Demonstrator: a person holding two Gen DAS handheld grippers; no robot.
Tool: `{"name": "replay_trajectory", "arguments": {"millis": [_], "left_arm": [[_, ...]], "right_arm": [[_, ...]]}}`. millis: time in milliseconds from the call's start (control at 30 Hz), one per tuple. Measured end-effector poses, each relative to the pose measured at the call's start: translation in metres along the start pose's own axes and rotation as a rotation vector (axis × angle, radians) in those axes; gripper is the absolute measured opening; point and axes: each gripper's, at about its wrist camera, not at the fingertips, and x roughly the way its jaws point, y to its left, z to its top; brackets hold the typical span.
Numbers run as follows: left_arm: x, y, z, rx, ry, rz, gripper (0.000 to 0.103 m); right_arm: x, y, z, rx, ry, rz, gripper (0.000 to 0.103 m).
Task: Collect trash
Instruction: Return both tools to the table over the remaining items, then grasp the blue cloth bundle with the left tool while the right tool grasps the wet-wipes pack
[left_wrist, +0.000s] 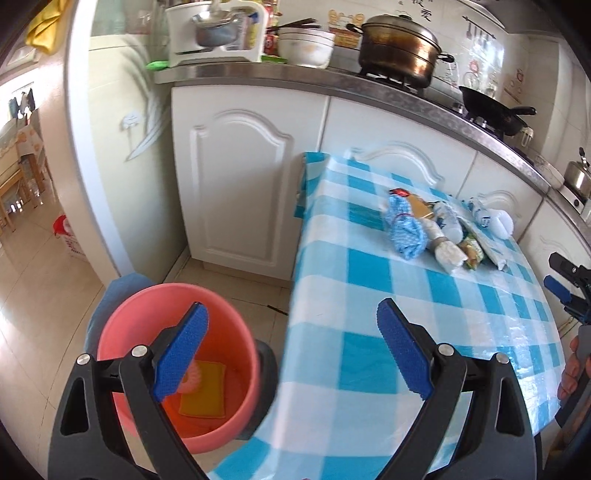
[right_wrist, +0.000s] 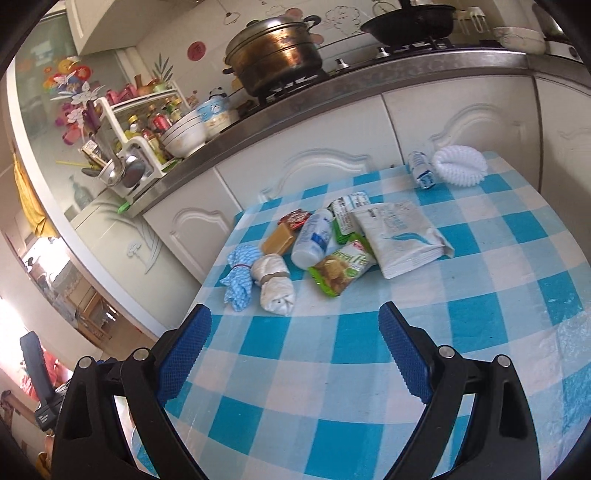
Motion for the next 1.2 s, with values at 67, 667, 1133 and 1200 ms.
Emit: {"name": "replay_trajectory", "arguments": {"millis": [67,667,1133,1200], "left_arm": [[0.005,-0.013,0.004,0.003,0.011,-0.023,0.093],[0.104,-0.123,0.074,0.005,0.072,-0.166,0.093],[0.184,-0.139,0.096,-0.033,0.163,-0.127,0.087],[0.19,-0.137,0.095,-0.04,0.173,-0.117,0.078]], "right_arm": [[-0.005,-0.015,0.002,0.026,-0.012,-0.02,0.091],[0.003,-0.083,0.019,0.058,0.022,-0.099,0.091],[0.062,-0.085,0.052,-0.032,0.097,-0.132,0.091],[0.075,-0.085,0.055,-0.051,0.12,-0.141,0.091]]}}
